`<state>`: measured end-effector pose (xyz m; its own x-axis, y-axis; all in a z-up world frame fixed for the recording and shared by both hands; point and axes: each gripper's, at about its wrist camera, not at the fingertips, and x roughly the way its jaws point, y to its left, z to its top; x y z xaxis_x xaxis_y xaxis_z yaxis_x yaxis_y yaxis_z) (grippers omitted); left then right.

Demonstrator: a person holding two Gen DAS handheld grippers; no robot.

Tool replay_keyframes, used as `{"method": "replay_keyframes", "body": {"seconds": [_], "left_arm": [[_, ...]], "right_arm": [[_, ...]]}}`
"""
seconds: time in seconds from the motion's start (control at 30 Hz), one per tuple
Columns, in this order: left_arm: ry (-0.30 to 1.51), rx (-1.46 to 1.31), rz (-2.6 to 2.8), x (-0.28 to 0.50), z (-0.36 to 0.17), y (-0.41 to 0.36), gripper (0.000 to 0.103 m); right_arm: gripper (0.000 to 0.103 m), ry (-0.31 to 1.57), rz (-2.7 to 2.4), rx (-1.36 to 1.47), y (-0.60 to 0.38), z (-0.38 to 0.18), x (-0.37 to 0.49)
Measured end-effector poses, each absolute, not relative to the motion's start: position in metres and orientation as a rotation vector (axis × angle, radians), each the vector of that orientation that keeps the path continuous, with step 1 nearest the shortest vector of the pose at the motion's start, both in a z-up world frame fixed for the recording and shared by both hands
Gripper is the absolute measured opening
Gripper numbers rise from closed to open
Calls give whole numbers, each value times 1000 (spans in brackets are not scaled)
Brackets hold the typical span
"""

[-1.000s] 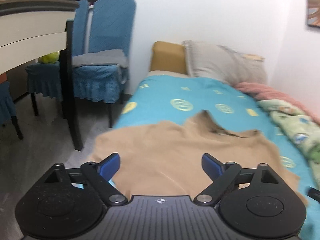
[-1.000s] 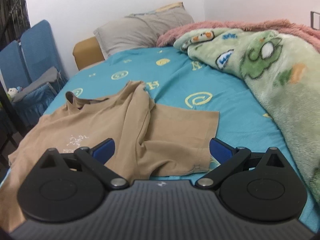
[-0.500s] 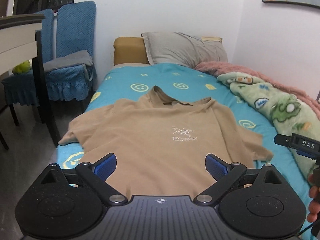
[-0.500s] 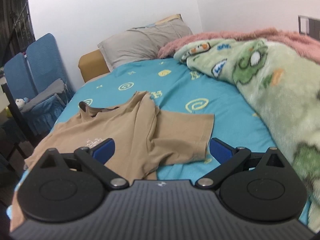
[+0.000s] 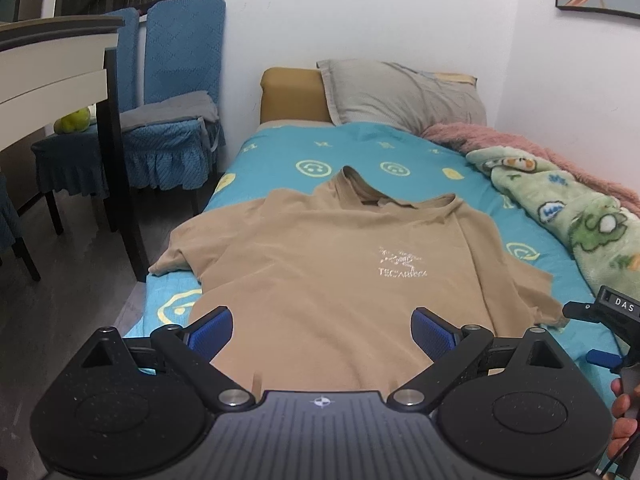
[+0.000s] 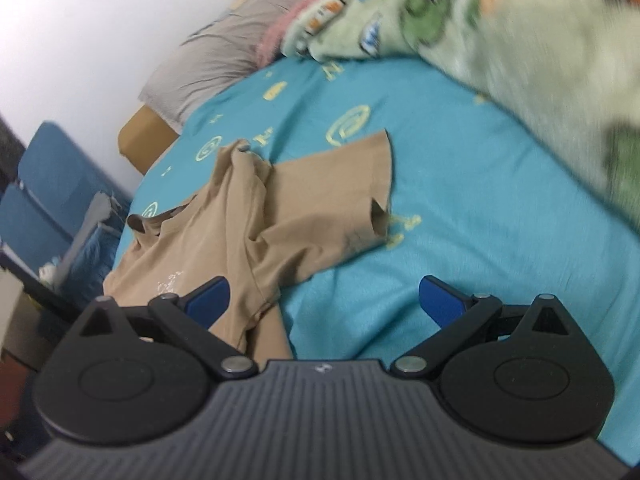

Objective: Fold clothes
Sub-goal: 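Grasp the T-shirt sleeve with the right gripper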

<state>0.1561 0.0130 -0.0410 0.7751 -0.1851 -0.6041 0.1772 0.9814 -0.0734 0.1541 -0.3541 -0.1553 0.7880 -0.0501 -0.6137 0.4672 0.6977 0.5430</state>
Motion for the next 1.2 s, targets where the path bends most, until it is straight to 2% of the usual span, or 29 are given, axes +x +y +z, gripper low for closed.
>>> {"method": "replay_keyframes", "body": {"seconds": [0.17,0.4,0.6,0.67,0.73,0.8,0.83,0.87,0.9,0.93,1.2], "left_arm": [[681,-21,-168,161,-45,15,97],[714,-130,-132,166,-49,25,97],[737,-193,-128,175,-58,26,97],[744,-210,-132,178,-61,26,97],[748,-215,-139,181,-66,25,97],[757,-216,-137,184,-70,24,97],[762,-220,-139,186,-72,23,97],[764,-226,-142,187,-73,23,97],[766,-228,-143,188,-75,23,97],[768,-230,-145,189,-76,22,97],[772,-235,-193,194,-83,17,97]], "right_arm": [[103,567,-329,894,-370,-173,155],[103,415,-365,1126,-399,-195,153],[102,392,-352,1126,-407,-201,175],[95,401,-328,1100,-407,-202,185],[72,431,-303,1059,-405,-201,196],[68,457,-287,1024,-400,-199,205],[53,468,-272,1009,-399,-198,208],[42,484,-265,995,-398,-197,212],[21,507,-273,982,-399,-196,215],[11,516,-287,973,-401,-194,216],[7,452,-393,843,-451,-154,211]]}}
